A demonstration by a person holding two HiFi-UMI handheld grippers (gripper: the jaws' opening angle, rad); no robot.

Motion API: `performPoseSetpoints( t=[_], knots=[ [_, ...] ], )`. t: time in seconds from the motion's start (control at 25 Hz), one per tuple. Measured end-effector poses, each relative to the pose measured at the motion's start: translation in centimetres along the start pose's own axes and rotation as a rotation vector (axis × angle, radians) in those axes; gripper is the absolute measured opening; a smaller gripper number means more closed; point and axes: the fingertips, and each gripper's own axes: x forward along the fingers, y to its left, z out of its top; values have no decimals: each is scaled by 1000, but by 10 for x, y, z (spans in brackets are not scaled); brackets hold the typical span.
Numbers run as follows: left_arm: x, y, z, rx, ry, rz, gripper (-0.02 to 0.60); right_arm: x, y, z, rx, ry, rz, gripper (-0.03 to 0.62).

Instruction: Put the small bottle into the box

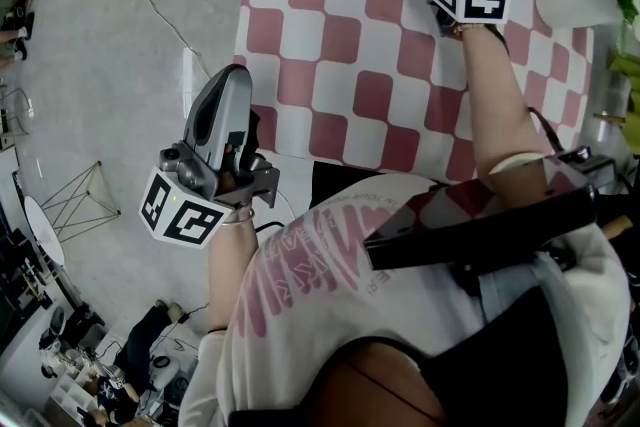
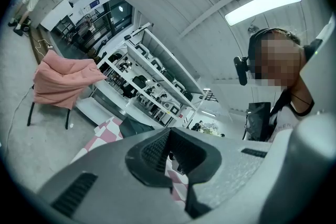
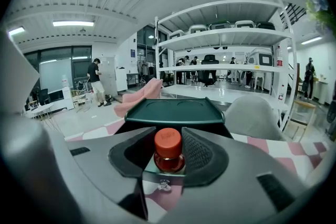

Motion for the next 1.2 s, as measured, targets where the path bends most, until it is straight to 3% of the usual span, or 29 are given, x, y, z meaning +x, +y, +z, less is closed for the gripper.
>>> performPoseSetpoints(
  t=[0.64, 1.2],
  knots=[
    [10, -7, 2, 0, 4, -6, 8, 0, 8, 4, 78, -2, 50, 160],
    [8, -11, 5, 29, -10, 24, 8, 3, 5, -2, 17, -3, 12, 156]
  ],
)
